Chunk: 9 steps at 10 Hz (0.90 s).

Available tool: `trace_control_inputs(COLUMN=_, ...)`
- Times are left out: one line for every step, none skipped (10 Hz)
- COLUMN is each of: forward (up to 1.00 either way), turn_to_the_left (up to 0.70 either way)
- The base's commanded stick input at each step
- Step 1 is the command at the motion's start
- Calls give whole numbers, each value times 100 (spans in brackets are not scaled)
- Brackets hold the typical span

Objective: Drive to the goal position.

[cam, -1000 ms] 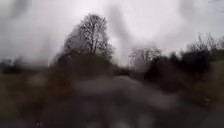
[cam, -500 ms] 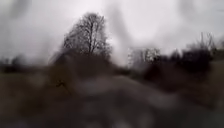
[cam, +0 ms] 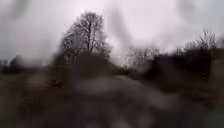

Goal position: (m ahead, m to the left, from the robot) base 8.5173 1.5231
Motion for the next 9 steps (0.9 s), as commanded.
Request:
trace_control_inputs(forward=85, turn_to_the_left=0)
trace_control_inputs(forward=85, turn_to_the_left=0)
trace_control_inputs(forward=85, turn_to_the_left=0)
trace_control_inputs(forward=85, turn_to_the_left=0)
trace_control_inputs(forward=85, turn_to_the_left=0)
trace_control_inputs(forward=85, turn_to_the_left=0)
trace_control_inputs(forward=85, turn_to_the_left=0)
trace_control_inputs(forward=85, turn_to_the_left=0)
trace_control_inputs(forward=85, turn_to_the_left=0)
